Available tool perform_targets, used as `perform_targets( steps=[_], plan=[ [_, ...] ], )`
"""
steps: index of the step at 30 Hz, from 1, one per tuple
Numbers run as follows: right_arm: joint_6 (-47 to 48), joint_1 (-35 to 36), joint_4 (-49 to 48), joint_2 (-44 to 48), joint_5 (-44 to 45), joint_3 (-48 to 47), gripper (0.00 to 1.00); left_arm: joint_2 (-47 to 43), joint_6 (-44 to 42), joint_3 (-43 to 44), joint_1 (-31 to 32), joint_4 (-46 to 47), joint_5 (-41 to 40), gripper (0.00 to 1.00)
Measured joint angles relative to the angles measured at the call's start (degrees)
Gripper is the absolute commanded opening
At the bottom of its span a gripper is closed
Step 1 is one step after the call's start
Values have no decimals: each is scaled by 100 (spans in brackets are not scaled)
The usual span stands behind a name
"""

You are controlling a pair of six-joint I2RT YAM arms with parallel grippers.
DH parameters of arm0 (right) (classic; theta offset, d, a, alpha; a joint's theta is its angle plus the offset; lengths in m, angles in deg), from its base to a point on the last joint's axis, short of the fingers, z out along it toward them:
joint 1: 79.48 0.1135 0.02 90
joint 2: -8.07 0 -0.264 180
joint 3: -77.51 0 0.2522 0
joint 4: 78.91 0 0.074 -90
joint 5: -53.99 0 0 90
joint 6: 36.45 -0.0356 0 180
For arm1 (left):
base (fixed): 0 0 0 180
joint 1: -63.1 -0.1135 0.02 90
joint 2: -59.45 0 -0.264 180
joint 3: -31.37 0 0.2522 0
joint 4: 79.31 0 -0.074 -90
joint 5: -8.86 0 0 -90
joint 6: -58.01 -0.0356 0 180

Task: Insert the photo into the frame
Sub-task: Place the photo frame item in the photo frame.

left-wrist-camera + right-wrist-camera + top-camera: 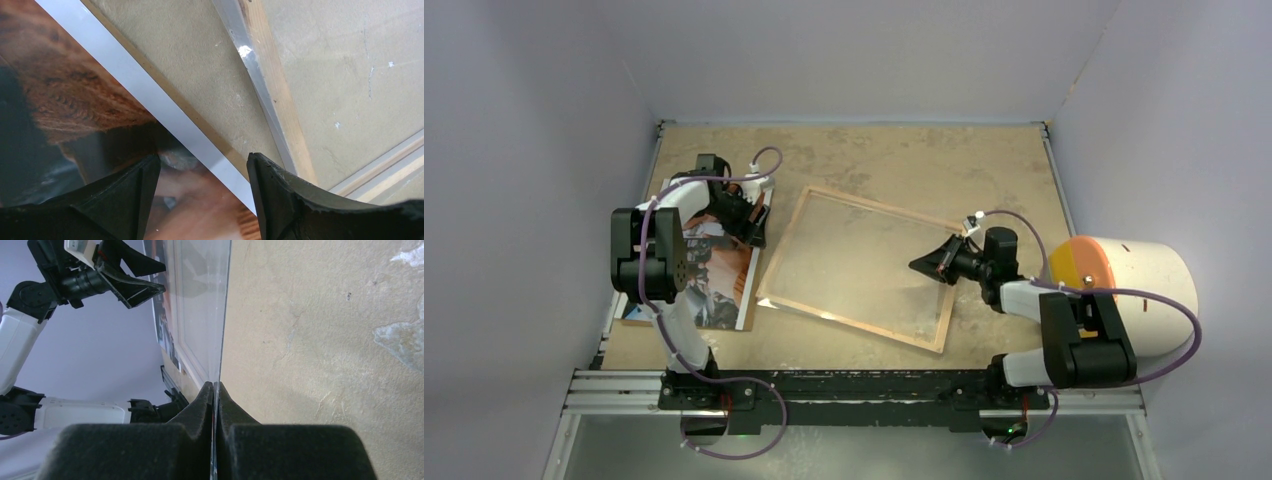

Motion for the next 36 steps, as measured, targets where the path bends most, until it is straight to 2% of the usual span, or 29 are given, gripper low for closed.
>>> perform_targets(
  steps=[8,36],
  plan=[
    [109,0,-9,243,107,-2,0,0,-105,-17,0,22,-31,67],
    [-11,-68,-323,175,358,101,0,-74,-306,-195,4,192,-57,64]
  ],
)
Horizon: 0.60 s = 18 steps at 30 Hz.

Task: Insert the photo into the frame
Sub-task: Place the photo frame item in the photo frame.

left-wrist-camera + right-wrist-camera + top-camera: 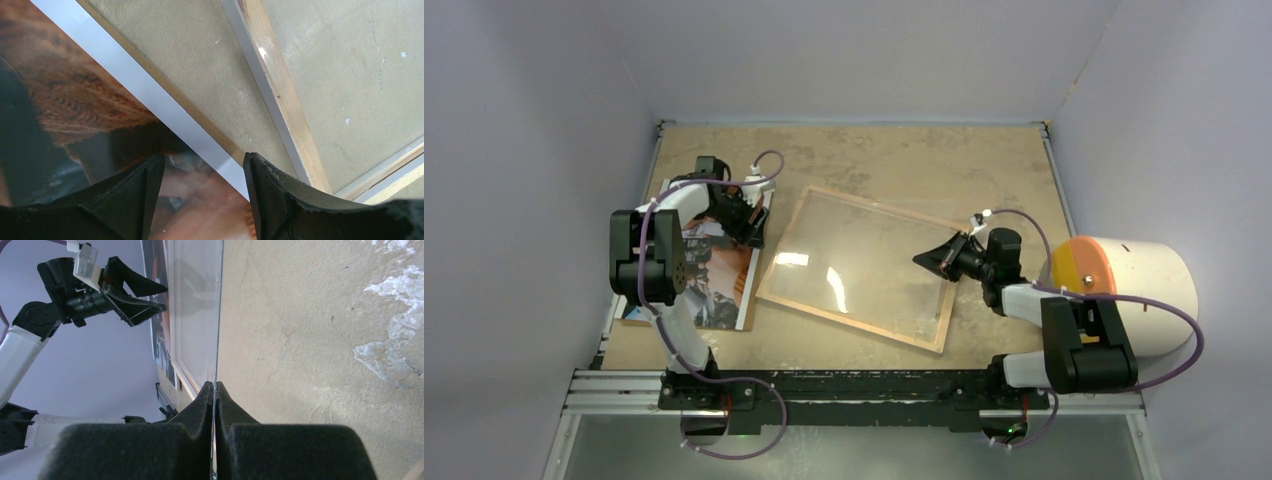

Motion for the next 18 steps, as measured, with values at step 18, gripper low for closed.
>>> perform_targets(
  steps=[18],
  plan=[
    [72,-87,216,-31,35,59,0,-26,-42,-26,114,74,-122,63]
  ],
)
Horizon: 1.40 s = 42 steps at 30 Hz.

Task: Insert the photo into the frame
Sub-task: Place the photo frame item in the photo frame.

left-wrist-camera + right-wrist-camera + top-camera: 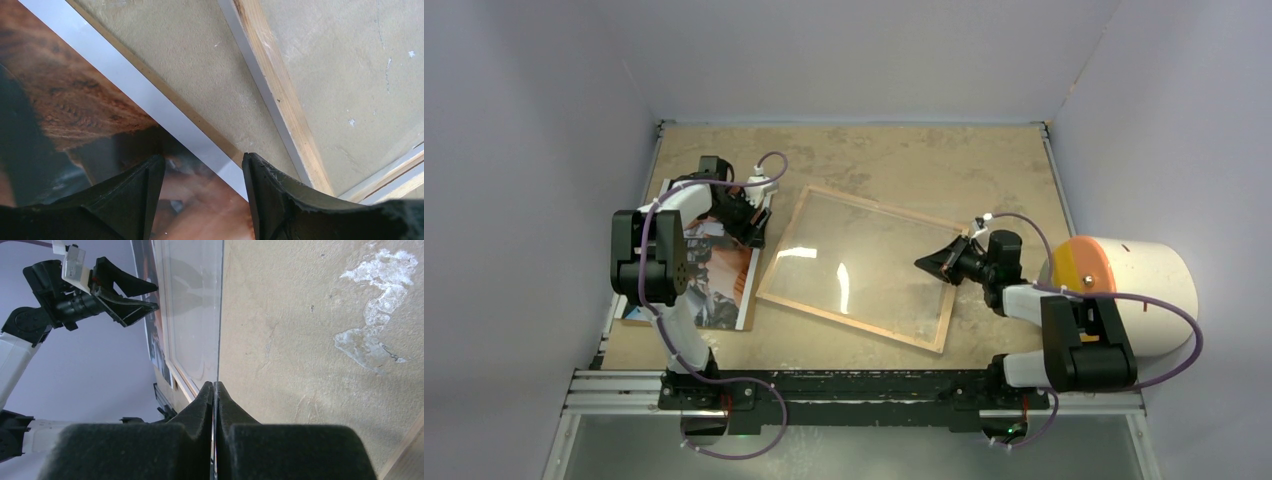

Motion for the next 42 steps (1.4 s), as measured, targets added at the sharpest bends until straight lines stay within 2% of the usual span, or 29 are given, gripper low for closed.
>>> perform_targets(
  steps=[17,35,42],
  plan=[
    [-76,0,-289,-192,-446,181,0,0,0,-4,0,7,-4,62],
    [-905,-22,-1165,-205,-920,404,0,-4,0,-11,0,22,-9,62],
    [-1005,-22,-1154,-146,-1025,404,0,-17,-2,-35,0,48,-9,62]
  ],
)
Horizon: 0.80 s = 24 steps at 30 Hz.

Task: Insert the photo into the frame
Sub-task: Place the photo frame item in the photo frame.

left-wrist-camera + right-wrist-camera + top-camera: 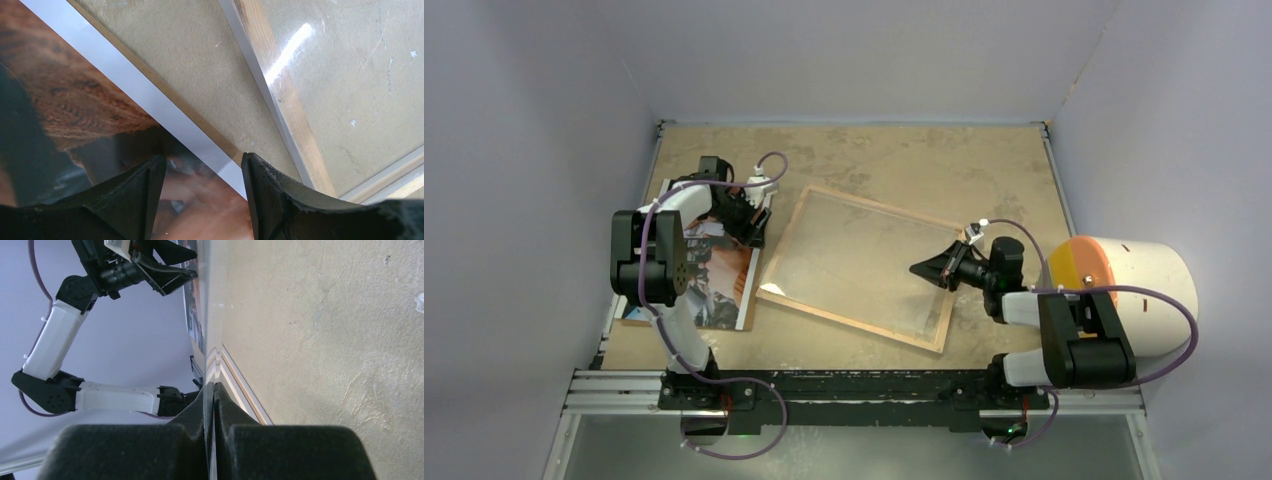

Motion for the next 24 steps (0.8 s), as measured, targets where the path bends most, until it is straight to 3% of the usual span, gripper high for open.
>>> perform_targets(
  steps=[24],
  plan=[
    [927,0,1296,391,-59,-299,0,-4,-37,-9,0,4,2,61]
  ],
)
